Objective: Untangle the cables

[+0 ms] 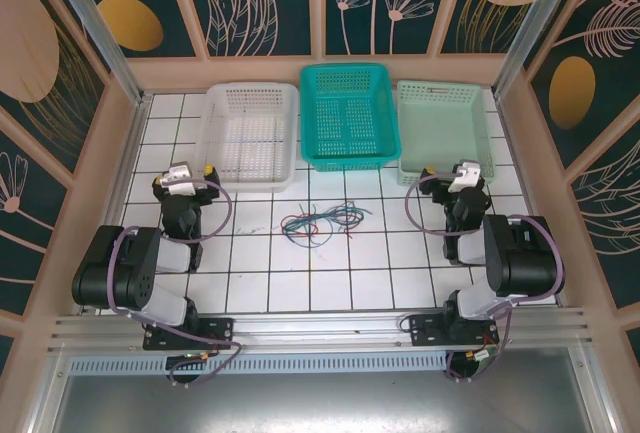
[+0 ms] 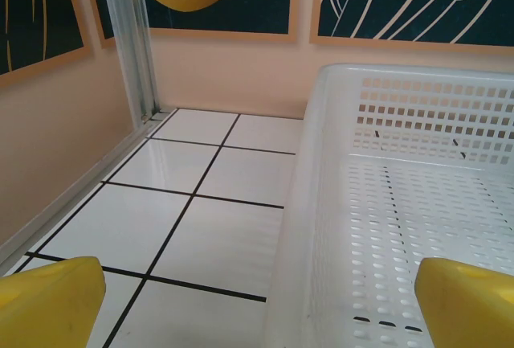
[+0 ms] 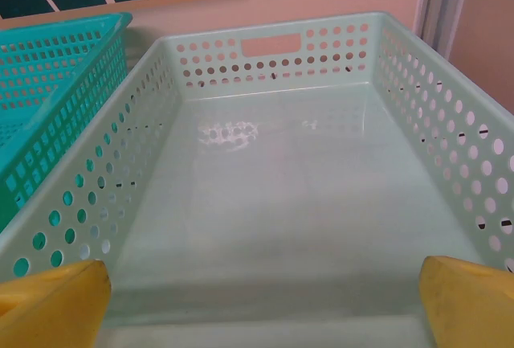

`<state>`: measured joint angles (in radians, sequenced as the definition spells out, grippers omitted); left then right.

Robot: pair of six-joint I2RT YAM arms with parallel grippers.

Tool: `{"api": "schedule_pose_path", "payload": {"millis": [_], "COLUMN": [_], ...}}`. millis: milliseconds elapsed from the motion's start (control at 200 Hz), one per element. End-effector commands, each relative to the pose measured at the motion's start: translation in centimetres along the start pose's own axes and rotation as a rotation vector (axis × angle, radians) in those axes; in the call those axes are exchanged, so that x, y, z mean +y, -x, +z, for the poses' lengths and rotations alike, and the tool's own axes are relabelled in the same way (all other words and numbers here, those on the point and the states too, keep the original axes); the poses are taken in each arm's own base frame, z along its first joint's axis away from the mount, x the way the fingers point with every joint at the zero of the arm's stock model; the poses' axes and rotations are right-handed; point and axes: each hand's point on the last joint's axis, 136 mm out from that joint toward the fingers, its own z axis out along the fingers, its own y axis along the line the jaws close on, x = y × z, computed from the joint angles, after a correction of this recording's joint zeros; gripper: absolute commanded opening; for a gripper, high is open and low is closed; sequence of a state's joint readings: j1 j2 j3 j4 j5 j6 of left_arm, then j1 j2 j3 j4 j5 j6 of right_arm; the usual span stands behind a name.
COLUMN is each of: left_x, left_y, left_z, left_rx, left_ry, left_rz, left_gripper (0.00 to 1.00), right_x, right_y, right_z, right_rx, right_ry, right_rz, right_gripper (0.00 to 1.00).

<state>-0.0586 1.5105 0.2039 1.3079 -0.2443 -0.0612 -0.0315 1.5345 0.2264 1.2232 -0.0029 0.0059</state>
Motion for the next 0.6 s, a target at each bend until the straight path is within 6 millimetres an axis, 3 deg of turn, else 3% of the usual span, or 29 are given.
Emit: {"api": "schedule_pose_path", "payload": {"millis": [0, 596], "left_x": [0.23, 0.15], "left_y": [0.29, 0.21], "left_z": [0.25, 0.33], "left_rx": [-0.012, -0.008], "left_ry": [0.011, 0.008], "left_rz": [-0.007, -0.006], "left_gripper": [0.99, 0.99], "right_x": [0.28, 0.28], "right_y": [0.65, 0.59], "right_z": [0.28, 0.28], "right_rx": [-0.019, -0.017], "right_ry": [0.021, 0.023], "right_rz": [0.01, 0.012], "right_gripper": [0.99, 0.99]}}
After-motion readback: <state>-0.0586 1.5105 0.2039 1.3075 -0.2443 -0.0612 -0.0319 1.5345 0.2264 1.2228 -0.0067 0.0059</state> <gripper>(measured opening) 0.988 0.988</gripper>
